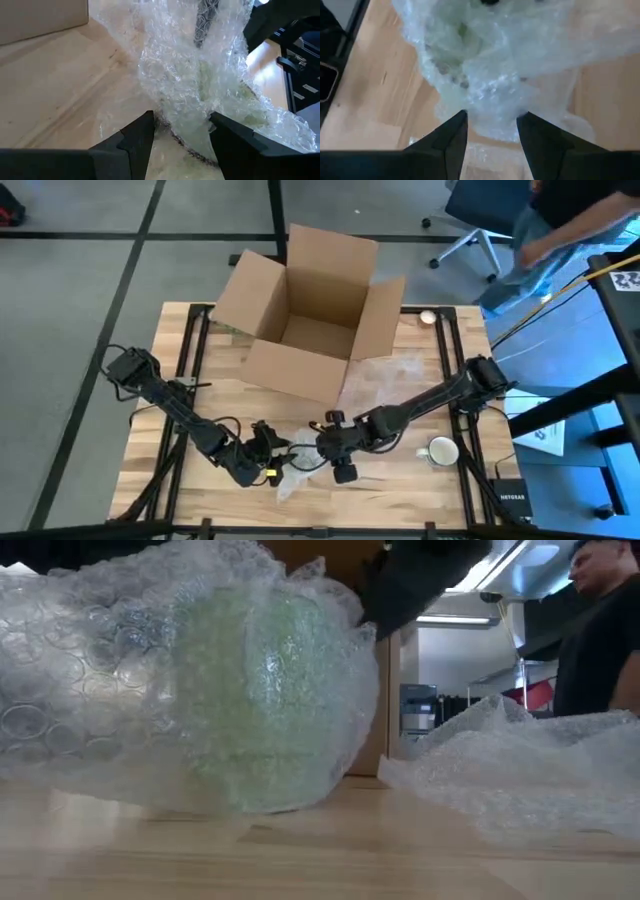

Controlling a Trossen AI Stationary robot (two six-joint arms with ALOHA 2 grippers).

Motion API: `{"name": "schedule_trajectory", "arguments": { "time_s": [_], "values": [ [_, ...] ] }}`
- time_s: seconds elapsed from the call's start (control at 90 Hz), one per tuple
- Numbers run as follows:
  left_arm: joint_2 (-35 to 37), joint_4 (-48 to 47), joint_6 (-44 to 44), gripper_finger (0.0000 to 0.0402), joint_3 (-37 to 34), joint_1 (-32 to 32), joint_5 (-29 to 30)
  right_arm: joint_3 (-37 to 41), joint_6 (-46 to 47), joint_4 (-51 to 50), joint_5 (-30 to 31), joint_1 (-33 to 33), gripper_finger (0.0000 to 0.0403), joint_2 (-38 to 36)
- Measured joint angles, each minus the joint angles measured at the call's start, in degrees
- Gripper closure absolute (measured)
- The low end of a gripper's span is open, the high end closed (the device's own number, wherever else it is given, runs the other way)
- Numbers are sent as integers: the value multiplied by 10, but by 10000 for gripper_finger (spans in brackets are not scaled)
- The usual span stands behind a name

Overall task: Wrap mug
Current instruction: Wrap the green mug with bubble wrap

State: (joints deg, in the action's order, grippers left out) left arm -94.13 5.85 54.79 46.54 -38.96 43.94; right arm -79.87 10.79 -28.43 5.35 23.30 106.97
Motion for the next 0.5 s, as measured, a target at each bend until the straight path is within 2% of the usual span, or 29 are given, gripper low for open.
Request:
{"name": "schedule_trajectory", "arguments": {
  "time_s": [0.144, 0.411, 0.5],
  "values": [
    [0, 3, 1, 231, 0, 2, 1, -28, -8, 3, 14, 5, 246, -1],
    [0, 7, 16, 231, 0, 4, 1, -30, -27, 130, 20, 3, 247, 9],
    [0, 8, 22, 231, 0, 4, 1, -28, -34, 126, 45, 3, 259, 32]
  ]
}}
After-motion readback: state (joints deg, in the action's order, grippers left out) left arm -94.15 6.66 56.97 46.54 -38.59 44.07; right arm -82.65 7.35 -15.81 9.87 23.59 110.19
